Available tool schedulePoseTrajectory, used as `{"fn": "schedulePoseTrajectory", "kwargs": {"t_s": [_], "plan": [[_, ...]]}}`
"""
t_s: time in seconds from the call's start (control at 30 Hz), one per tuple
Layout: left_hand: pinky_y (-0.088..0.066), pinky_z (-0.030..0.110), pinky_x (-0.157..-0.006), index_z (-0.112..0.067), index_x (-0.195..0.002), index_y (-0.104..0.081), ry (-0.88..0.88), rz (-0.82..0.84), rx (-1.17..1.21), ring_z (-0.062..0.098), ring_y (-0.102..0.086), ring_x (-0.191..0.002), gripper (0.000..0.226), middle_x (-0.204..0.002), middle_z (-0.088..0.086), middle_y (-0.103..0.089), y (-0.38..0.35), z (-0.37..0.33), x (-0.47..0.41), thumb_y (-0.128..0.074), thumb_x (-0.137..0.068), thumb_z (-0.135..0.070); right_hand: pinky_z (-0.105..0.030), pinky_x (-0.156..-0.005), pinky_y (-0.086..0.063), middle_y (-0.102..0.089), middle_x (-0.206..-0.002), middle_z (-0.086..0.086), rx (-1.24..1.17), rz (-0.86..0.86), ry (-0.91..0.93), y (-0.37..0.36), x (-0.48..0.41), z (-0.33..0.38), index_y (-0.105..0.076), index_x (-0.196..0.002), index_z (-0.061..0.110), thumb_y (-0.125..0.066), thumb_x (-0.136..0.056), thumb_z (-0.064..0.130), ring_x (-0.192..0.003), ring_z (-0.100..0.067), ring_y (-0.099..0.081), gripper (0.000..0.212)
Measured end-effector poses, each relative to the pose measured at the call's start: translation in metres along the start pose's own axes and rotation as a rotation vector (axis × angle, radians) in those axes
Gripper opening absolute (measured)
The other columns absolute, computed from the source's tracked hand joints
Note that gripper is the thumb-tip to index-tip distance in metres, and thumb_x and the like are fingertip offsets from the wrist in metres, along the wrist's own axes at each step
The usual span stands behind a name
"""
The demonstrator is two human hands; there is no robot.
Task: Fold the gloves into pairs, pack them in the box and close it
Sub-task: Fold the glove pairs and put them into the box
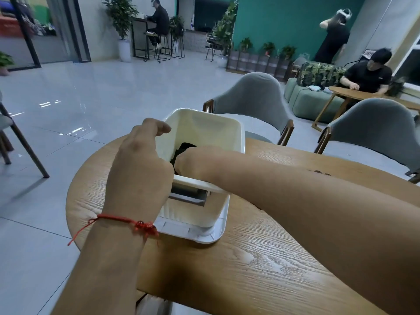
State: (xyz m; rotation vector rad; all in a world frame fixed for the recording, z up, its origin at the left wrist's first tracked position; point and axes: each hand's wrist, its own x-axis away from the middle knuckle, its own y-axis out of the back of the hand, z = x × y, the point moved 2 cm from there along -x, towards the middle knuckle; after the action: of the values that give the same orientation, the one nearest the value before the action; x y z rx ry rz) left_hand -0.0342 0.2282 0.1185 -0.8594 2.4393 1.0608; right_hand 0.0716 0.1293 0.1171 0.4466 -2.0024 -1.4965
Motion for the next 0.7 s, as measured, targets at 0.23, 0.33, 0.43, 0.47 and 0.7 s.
{"fn": "schedulePoseTrajectory", "kwargs": {"t_s": [0.23, 0.33, 0.43, 0.47, 0.7], "plan": [[-0.039, 0.031, -0.08, -0.026, -0.133, -0.059, 0.004, -0.001, -0.013, 0.017, -0.051, -0.108, 0.066, -0.135, -0.001, -0.062, 0.002, -0.004, 0.002, -0.046, -0.082, 0.014, -0.032, -0.075, -0.039, -0.053, -0.091, -0.001, -0.052, 0.04, -0.005, 0.002, 0.006, -0.001, -0.049, -0.083, 0.017, -0.041, -0.11, 0.02, -0.083, -0.021, -0.05, 0.029], [-0.041, 0.032, -0.08, -0.022, -0.133, -0.062, -0.019, -0.011, -0.023, 0.018, -0.051, -0.099, 0.058, -0.128, 0.005, -0.063, 0.003, -0.007, 0.002, -0.049, -0.086, 0.011, -0.03, -0.06, -0.034, -0.058, -0.096, 0.001, -0.131, -0.064, 0.006, 0.005, 0.008, -0.006, -0.047, -0.08, 0.024, -0.052, -0.104, 0.021, -0.072, -0.014, -0.047, 0.025], [-0.045, 0.037, -0.079, -0.022, -0.127, -0.064, -0.081, -0.026, -0.018, 0.023, -0.055, -0.091, 0.051, -0.121, 0.004, -0.064, 0.002, -0.013, 0.004, -0.049, -0.086, 0.006, -0.031, -0.059, -0.04, -0.059, -0.082, 0.004, -0.131, -0.26, -0.014, 0.013, 0.021, -0.013, -0.053, -0.079, 0.027, -0.059, -0.099, 0.03, -0.072, -0.016, -0.055, 0.021], [-0.045, 0.038, -0.079, -0.023, -0.125, -0.064, -0.095, -0.024, -0.014, 0.025, -0.055, -0.09, 0.051, -0.118, 0.002, -0.064, 0.001, -0.016, 0.005, -0.049, -0.085, 0.005, -0.032, -0.06, -0.044, -0.061, -0.082, 0.005, -0.119, -0.309, -0.021, 0.017, 0.03, -0.016, -0.06, -0.086, 0.025, -0.058, -0.098, 0.032, -0.076, -0.018, -0.059, 0.014], [-0.051, 0.046, -0.083, -0.028, -0.123, -0.059, -0.191, 0.032, 0.018, 0.027, -0.058, -0.092, 0.048, -0.118, -0.005, -0.062, -0.011, -0.045, 0.018, -0.049, -0.084, -0.001, -0.039, -0.087, -0.05, -0.068, -0.107, 0.013, -0.283, -0.593, -0.089, 0.007, 0.106, -0.05, -0.066, -0.11, 0.032, -0.058, -0.098, 0.048, -0.105, -0.017, -0.057, 0.022]]}}
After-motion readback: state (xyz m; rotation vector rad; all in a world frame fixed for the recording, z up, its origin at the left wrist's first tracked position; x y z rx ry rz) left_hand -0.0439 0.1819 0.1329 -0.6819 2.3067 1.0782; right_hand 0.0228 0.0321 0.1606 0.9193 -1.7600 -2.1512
